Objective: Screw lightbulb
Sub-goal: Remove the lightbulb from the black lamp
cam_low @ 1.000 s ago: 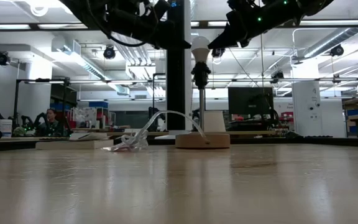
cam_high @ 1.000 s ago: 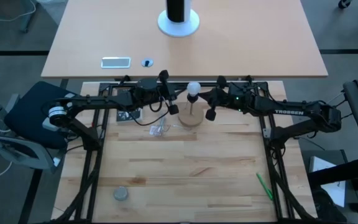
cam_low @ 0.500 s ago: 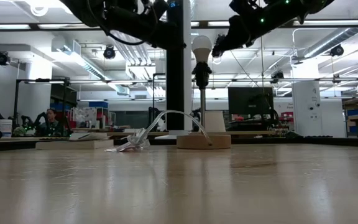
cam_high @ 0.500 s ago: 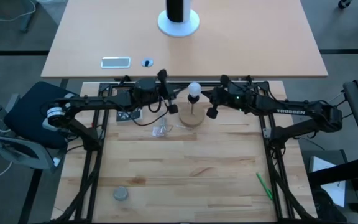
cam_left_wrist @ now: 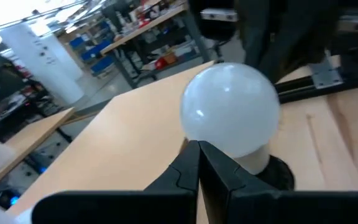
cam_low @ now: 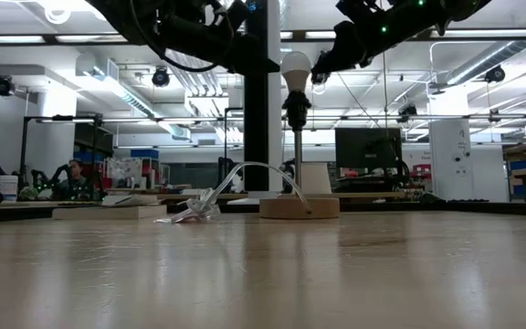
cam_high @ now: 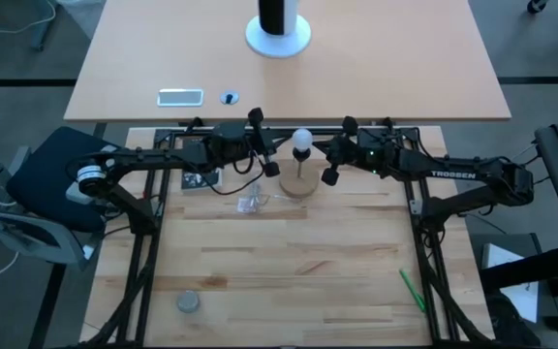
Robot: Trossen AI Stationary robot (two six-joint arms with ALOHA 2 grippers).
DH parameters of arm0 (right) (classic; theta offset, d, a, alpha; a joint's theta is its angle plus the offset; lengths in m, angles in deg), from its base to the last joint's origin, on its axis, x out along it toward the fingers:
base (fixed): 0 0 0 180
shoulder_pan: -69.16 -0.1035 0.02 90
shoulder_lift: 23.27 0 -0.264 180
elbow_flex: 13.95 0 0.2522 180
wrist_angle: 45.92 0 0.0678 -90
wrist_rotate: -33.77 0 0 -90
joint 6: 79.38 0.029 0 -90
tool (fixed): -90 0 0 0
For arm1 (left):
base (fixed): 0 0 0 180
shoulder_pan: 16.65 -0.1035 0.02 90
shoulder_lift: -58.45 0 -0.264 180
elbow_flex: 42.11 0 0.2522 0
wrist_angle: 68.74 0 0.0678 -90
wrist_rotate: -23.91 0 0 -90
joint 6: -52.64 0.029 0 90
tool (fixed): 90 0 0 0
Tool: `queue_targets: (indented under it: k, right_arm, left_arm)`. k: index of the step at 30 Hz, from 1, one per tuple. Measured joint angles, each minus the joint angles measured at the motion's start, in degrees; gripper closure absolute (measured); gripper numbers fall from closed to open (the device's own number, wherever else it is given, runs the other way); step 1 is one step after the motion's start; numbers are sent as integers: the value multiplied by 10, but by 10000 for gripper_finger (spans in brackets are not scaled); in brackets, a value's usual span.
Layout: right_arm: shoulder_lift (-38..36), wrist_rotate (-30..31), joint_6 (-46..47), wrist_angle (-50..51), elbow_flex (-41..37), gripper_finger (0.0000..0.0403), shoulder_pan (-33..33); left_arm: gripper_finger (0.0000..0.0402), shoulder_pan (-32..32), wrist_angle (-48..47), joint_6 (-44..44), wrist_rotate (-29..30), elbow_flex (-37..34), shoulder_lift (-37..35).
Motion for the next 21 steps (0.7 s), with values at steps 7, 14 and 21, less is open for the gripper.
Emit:
queue_targets:
  k: [7,14,21]
  right_arm:
    - [0,10,0,-6,0,403,4]
    - [0,20,0,-8,-2,403,8]
    - [-27,34,15,30,-2,403,7]
  left_arm:
    - [401,2,-3,-5,-103,0,-1]
    - [401,2,-4,-18,-72,0,-5]
    - [401,1,-5,-23,36,0,-8]
